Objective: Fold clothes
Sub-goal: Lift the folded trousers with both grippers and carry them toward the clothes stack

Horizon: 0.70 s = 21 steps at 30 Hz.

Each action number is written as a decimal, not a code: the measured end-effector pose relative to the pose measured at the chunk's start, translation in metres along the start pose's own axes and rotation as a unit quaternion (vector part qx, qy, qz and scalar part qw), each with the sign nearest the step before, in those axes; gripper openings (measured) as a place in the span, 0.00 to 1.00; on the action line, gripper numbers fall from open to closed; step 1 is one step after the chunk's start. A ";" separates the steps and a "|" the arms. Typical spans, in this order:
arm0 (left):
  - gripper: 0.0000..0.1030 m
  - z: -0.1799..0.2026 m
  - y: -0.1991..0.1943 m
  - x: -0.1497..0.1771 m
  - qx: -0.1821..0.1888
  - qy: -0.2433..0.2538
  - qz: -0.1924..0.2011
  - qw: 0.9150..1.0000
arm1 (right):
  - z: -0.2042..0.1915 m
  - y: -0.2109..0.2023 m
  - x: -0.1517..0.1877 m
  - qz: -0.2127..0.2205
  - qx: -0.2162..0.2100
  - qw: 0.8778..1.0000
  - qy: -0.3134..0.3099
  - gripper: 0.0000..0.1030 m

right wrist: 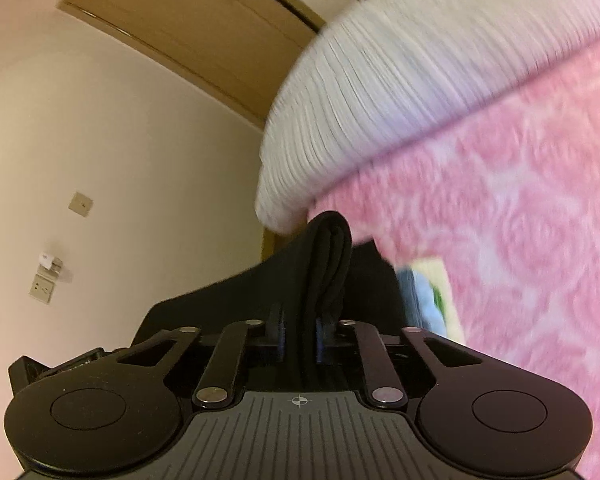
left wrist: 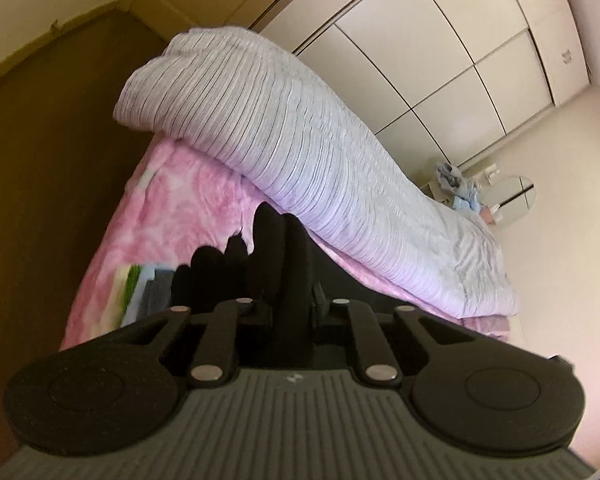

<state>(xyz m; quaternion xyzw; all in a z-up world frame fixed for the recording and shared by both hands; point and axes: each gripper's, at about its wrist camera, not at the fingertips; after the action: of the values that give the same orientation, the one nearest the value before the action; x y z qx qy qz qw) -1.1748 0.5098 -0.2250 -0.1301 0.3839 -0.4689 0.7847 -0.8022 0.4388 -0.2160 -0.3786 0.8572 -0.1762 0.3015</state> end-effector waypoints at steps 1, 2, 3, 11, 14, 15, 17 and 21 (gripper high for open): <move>0.12 -0.003 0.002 0.001 -0.004 -0.006 0.000 1.000 | 0.000 -0.002 0.000 0.008 -0.005 1.000 -0.004 0.09; 0.14 -0.006 0.003 0.003 -0.008 -0.013 0.001 1.000 | 0.001 0.002 -0.002 -0.001 0.002 1.000 -0.004 0.09; 0.21 -0.009 0.004 0.004 -0.012 -0.019 0.001 1.000 | 0.003 0.010 -0.002 -0.018 0.013 1.000 -0.003 0.10; 0.23 0.011 -0.050 0.010 -0.113 0.015 0.069 0.991 | -0.010 -0.019 -0.002 0.004 0.071 0.997 -0.017 0.26; 0.17 0.031 -0.082 0.028 -0.136 0.045 0.085 0.986 | -0.033 -0.045 0.005 0.032 0.114 0.988 -0.101 0.26; 0.17 0.040 -0.090 0.036 -0.137 0.062 0.083 0.985 | -0.043 -0.053 0.012 0.029 0.112 0.982 -0.147 0.26; 0.16 0.057 -0.097 0.054 -0.141 0.098 0.072 0.983 | -0.062 -0.064 0.032 0.007 0.098 0.970 -0.224 0.26; 0.17 0.076 -0.086 0.092 -0.155 0.154 0.038 0.975 | -0.084 -0.065 0.078 -0.049 0.094 0.936 -0.335 0.26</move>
<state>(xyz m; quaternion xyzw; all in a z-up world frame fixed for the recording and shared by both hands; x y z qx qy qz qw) -1.1499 0.3758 -0.1695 -0.1617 0.5732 -0.3880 0.7034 -0.8637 0.3435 -0.1479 -0.4269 0.6670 -0.1332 0.5959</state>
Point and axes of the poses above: each gripper's, at about its wrist camera, not at the fingertips, and y roughly the way its jaws point, z to its right, x to its underside, and after that the axes turned 2 degrees about y, right-handed
